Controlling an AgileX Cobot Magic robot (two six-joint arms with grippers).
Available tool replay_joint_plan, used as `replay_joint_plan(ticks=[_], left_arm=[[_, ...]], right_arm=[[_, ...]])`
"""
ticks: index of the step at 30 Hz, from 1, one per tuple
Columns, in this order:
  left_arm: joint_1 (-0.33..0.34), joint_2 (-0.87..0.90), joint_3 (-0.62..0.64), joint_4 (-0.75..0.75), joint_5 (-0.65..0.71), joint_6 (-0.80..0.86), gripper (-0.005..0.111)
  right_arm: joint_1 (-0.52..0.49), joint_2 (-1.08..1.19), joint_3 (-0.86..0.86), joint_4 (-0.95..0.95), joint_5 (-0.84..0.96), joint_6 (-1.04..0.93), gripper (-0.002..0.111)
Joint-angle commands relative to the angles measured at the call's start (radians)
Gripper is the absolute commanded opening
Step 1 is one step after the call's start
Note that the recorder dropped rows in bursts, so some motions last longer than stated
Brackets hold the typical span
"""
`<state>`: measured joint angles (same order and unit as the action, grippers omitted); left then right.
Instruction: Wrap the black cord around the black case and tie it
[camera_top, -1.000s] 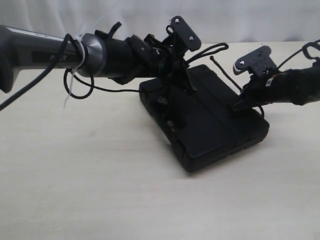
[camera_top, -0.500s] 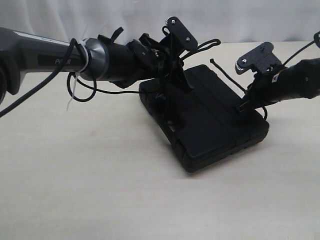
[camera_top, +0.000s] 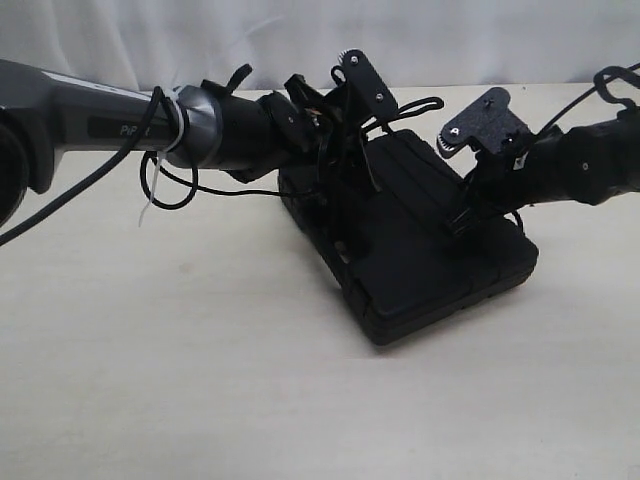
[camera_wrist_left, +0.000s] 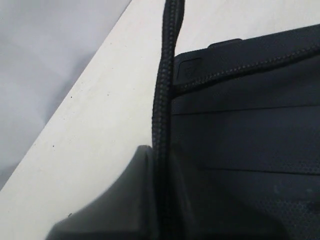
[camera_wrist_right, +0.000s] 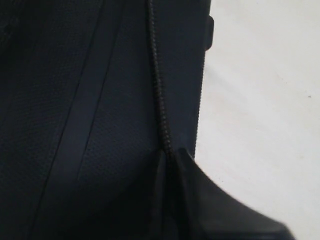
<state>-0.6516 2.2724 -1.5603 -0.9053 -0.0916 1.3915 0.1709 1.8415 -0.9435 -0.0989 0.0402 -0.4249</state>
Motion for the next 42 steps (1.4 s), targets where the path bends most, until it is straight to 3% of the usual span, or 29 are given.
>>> replay_joint_plan(ticks=[1,42], left_arm=[[0.0,0.005,0.001,0.006,0.004,-0.002,0.0],[0.0,0.023,0.001,0.008,-0.023,-0.002,0.0]], right_arm=[[0.005,-0.006,0.004,-0.006,-0.005,-0.009,0.004],[-0.018,-0.111,0.015,-0.006,0.092,0.001,0.004]])
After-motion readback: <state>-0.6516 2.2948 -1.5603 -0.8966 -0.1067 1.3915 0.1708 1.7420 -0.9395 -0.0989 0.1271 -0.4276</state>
